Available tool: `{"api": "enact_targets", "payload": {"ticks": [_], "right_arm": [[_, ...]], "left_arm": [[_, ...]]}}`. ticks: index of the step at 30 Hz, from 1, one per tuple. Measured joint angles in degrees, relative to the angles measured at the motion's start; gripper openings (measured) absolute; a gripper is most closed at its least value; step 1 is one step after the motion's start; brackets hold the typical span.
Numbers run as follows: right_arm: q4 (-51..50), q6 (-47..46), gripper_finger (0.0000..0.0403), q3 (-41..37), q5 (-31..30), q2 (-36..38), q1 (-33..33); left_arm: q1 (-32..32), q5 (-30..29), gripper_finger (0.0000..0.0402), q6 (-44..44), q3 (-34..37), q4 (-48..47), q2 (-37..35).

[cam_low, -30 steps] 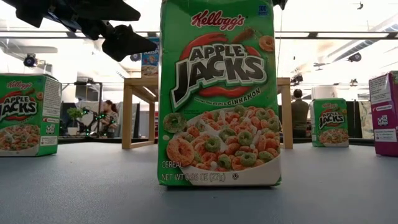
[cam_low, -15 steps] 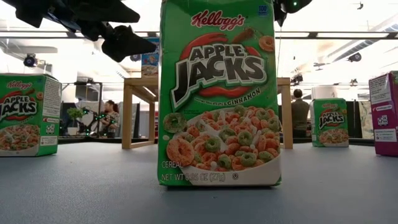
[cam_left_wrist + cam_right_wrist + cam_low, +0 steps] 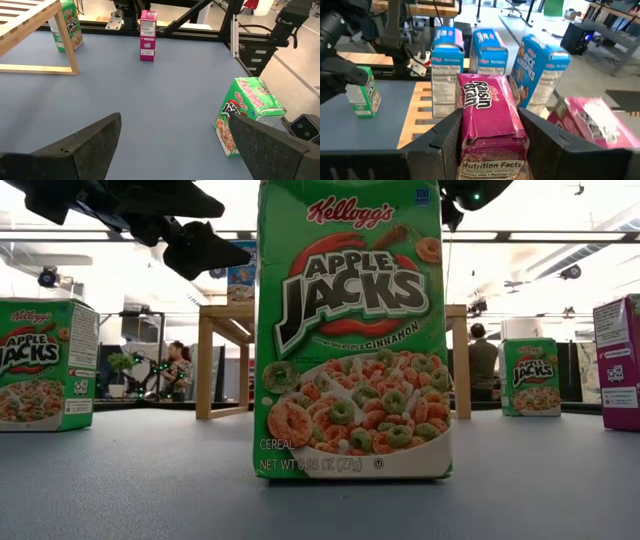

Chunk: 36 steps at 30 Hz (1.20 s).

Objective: Stack cereal on shelf
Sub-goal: Put the left pink cereal box on the shelf aligned with the other pink cereal box

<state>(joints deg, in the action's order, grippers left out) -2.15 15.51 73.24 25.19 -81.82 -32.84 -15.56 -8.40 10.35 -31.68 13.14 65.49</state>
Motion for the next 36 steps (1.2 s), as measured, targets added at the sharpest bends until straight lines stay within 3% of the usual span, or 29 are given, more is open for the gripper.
{"api": "enact_targets", "payload": {"ticks": [8, 16, 27, 36], "right_arm": [[6.15, -0.62, 0.0168, -5.51, 0.81, 2.33, -0.21], [23.72, -4.22, 0.0169, -16.4, 0.28, 8.32, -1.02], [21.12, -3.58, 0.0169, -14.82, 0.3, 5.32, -1.84], [9.4, 0.67, 0.0169, -8.11, 0.29, 1.54, -1.88]], "left_arm": [[-0.01, 0.0, 0.0354, 0.0, -0.01, -0.03, 0.0], [0.01, 0.0, 0.0354, 0.0, -0.01, -0.3, 0.0], [0.01, 0.0, 0.0354, -0.35, 0.02, -0.1, 0.0], [0.01, 0.0, 0.0354, -0.26, 0.02, -0.16, 0.0]]}}
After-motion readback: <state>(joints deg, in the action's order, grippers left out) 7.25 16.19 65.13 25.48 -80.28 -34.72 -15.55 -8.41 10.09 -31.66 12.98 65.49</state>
